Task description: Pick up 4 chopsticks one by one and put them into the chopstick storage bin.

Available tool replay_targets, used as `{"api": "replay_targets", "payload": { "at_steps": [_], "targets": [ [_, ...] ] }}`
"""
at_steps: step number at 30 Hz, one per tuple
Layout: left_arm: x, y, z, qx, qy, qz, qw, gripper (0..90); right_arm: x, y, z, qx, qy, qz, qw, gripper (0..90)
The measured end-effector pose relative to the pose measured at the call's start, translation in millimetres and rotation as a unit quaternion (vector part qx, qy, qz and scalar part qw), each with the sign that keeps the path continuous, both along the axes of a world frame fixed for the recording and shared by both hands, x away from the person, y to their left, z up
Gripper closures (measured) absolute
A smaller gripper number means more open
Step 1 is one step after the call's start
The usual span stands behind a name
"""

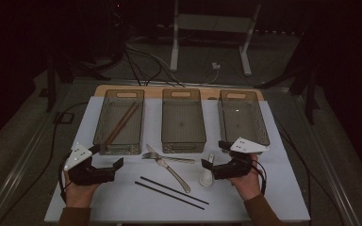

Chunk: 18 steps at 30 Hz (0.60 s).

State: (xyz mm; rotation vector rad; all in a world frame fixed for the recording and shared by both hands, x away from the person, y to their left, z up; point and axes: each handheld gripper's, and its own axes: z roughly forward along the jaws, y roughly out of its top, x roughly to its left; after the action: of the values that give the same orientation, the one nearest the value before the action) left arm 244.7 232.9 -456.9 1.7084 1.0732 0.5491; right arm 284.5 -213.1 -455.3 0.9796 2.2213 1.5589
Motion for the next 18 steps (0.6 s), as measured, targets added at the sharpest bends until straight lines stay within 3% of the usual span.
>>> {"api": "replay_targets", "payload": {
  "at_steps": [18],
  "targets": [
    [0.3, 3.4, -1.9, 0.001, 0.003, 0.008, 1.0, 0.7, -1.1, 34.0, -8.1, -0.016, 0.013, 0.045, 0.9988, 0.0]
  ]
}}
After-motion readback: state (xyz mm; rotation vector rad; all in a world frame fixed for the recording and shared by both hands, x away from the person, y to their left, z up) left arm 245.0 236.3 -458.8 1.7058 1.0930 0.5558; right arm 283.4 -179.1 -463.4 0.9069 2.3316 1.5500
